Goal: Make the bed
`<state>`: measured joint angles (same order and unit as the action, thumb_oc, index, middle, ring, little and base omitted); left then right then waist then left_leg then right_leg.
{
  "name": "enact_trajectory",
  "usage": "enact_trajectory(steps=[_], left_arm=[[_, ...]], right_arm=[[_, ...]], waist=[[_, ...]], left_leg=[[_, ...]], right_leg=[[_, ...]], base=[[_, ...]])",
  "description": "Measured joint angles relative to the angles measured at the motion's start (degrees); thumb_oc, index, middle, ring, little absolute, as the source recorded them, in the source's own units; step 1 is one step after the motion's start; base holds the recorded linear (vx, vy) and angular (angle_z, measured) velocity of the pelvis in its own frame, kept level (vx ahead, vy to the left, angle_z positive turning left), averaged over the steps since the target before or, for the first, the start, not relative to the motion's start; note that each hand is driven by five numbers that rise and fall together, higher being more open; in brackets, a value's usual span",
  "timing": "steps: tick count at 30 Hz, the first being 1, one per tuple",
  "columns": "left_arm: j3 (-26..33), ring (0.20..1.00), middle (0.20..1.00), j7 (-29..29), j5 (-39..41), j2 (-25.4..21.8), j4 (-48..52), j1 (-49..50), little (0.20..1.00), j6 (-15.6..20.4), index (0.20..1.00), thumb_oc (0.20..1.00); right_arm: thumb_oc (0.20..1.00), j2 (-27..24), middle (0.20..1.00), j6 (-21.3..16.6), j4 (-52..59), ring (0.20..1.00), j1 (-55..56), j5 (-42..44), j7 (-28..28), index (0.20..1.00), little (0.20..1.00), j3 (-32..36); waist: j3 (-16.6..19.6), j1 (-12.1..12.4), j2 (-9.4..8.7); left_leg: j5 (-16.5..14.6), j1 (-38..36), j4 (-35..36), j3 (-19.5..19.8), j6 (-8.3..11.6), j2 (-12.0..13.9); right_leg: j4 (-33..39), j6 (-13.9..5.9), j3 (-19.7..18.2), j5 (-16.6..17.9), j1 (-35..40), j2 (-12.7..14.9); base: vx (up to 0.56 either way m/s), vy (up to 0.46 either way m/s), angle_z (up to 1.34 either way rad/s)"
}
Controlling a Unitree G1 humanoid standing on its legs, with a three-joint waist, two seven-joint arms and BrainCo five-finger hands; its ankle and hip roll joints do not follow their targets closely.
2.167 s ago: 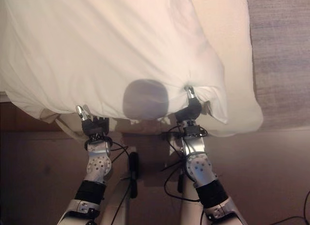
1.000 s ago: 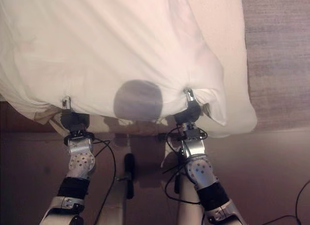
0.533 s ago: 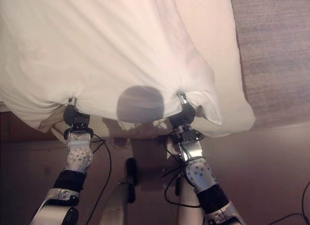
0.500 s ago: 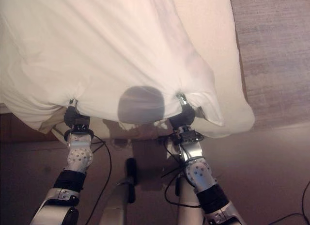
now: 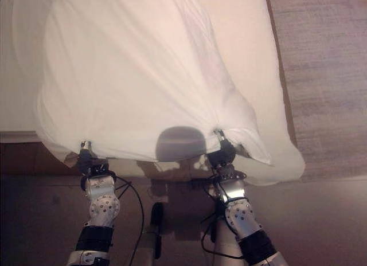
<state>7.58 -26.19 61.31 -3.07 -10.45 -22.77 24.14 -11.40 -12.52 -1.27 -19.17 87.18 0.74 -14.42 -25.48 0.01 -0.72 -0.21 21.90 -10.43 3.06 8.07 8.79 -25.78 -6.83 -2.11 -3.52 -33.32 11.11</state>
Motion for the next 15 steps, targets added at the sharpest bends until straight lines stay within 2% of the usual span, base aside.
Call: enact_trajectory(steps=[1,3,4,5,6,7,8,9,10,11,12,13,14,15], left_arm=[[-0.1,0.2,0.2,-0.92,-1.51,0.09,0.0,-0.04,0.2,-0.09,0.2,0.2],[-0.54,0.2,0.2,-2.28,-2.33,0.05,-0.31,0.3,0.2,-0.09,0.2,0.2],[-1.72,0.2,0.2,-3.24,-2.4,0.29,-0.72,0.38,0.2,-0.15,0.2,0.2],[-3.36,0.2,0.2,-4.19,-5.21,-0.1,-0.26,1.41,0.2,-0.94,0.2,0.2],[-4.36,0.2,0.2,-4.36,-6.38,-0.38,-0.23,1.79,0.2,-1.15,0.2,0.2],[-4.81,0.2,0.2,-4.63,-8.13,-0.37,0.91,2.24,0.2,-1.31,0.2,0.2],[-4.78,0.2,0.2,-5.16,-9.03,-0.79,1.76,2.7,0.2,-1.3,0.2,0.2],[-4.52,0.2,0.2,-5.46,-9.54,-0.97,1.86,3.5,0.2,-1.35,0.2,0.2],[-4.52,0.2,0.2,-5.69,-10.35,-0.68,1.71,3.32,0.2,-1.55,0.2,0.2],[-4.38,0.2,0.2,-6.3,-11.67,-0.82,2.23,3.47,0.2,-1.97,0.2,0.2],[-4.18,0.2,0.2,-6.88,-12.6,-0.64,2.63,3.11,0.2,-2.21,0.2,0.2],[-4.04,0.2,0.2,-7.3,-12.93,-1.25,2.52,3.78,0.2,-2.23,0.2,0.2],[-3.84,0.2,0.2,-7.72,-13.17,-1.12,2.71,4.1,0.2,-2.26,0.2,0.2],[-3.89,0.2,0.2,-8.51,-13.29,-0.8,3.05,4.53,0.2,-2.46,0.2,0.2]], right_arm=[[0.2,0.16,0.2,-0.08,-0.08,0.2,0.24,0.01,-0.11,0.2,0.2,0.09],[0.2,1.12,0.2,-0.11,-0.45,0.2,1.58,0.01,-0.32,0.2,0.2,0.35],[0.2,1.05,0.2,-0.26,-0.67,0.2,1.89,0.1,-0.79,0.2,0.2,0.87],[0.2,1.18,0.2,-0.98,-0.57,0.2,3.64,0.17,-1.71,0.2,0.2,1.48],[0.2,1.09,0.2,-1.17,0.28,0.2,4.0,0.17,-2.06,0.2,0.2,1.85],[0.2,1.35,0.2,-1.37,1.01,0.2,4.83,-0.01,-2.49,0.2,0.2,2.18],[0.2,2.33,0.2,-1.37,1.03,0.2,4.48,-0.06,-2.88,0.2,0.2,2.25],[0.2,2.54,0.2,-1.39,0.98,0.2,3.56,-0.07,-3.24,0.2,0.2,1.91],[0.2,2.33,0.2,-1.47,1.12,0.2,4.42,-0.1,-3.35,0.2,0.2,1.93],[0.2,2.3,0.2,-1.63,1.21,0.2,4.26,-0.07,-3.51,0.2,0.2,1.72],[0.2,2.6,0.2,-1.64,1.16,0.2,5.04,-0.07,-3.71,0.2,0.2,1.22],[0.2,3.04,0.2,-1.68,1.24,0.2,4.78,-0.06,-3.81,0.2,0.2,1.03],[0.2,3.58,0.2,-1.75,1.22,0.2,5.47,-0.12,-3.81,0.2,0.2,0.98],[0.2,4.01,0.2,-1.96,0.63,0.2,5.91,-0.25,-3.79,0.2,0.2,0.69]], waist=[[0.09,-0.04,-0.23],[-0.01,-0.02,-0.78],[0.01,-0.21,-0.72],[0.1,-0.55,-0.76],[0.19,-0.61,-0.65],[0.49,-0.58,-0.23],[0.64,-0.56,-0.07],[0.87,0.32,0.7],[0.99,0.14,0.44],[1.0,0.36,0.65],[1.07,-0.1,0.69],[1.06,0.17,0.74],[1.16,0.3,0.52],[1.29,0.38,0.28]], left_leg=[[-0.02,-0.35,0.77,2.55,1.49,-0.5],[-0.54,-0.14,-1.33,1.49,2.32,-2.99],[-0.65,0.23,-2.8,0.14,1.42,-3.54],[-3.3,1.1,-6.57,0.36,-2.14,-7.03],[-4.13,1.76,-7.65,0.53,-4.2,-8.87],[-4.78,1.99,-8.84,-0.92,-3.9,-10.43],[-5.87,3.29,-11.26,-4.13,-5.68,-11.08],[-6.57,4.48,-12.38,-4.69,-6.55,-9.86],[-6.7,4.8,-12.79,-5.69,-7.15,-10.51],[-6.62,5.59,-13.3,-6.18,-8.16,-10.52],[-6.2,5.97,-12.39,-6.1,-8.85,-10.76],[-5.23,5.76,-11.12,-5.91,-9.03,-10.56],[-4.31,5.34,-9.5,-5.61,-9.1,-10.6],[-2.29,3.77,-5.85,-6.87,-9.7,-10.92]], right_leg=[[1.04,-1.31,-0.43,0.91,0.32,-0.08],[3.8,-2.82,-0.68,2.89,2.05,2.02],[4.19,-2.92,1.33,3.04,3.01,4.07],[6.71,-4.38,0.63,4.24,5.19,6.3],[8.38,-5.26,0.36,5.05,5.92,7.44],[11.73,-5.07,1.44,8.08,6.6,8.78],[16.45,-1.65,4.57,13.38,7.35,9.56],[18.79,1.18,4.45,16.04,7.41,9.87],[19.71,2.48,4.53,16.77,7.72,9.77],[17.29,1.4,3.52,14.64,6.22,9.4],[14.09,0.17,3.61,10.55,4.59,6.62],[11.51,-1.59,3.15,8.18,3.93,4.24],[5.86,-2.58,2.97,4.63,2.06,1.13],[-0.58,0.91,3.96,-1.1,0.09,-4.65]], base=[[-0.02,0.51,0.06],[-0.04,0.753,0.09],[-0.05,0.684,0.26],[-0.03,0.738,0.29],[-0.03,0.728,0.05],[-0.03,0.67,-0.38],[-0.08,0.568,-0.69],[-0.08,0.332,-0.68],[-0.08,0.307,-0.5],[-0.1,0.344,-0.32],[-0.08,0.341,-0.29],[-0.08,0.279,-0.2],[-0.03,0.163,-0.18],[-0.03,0.184,-0.1]])
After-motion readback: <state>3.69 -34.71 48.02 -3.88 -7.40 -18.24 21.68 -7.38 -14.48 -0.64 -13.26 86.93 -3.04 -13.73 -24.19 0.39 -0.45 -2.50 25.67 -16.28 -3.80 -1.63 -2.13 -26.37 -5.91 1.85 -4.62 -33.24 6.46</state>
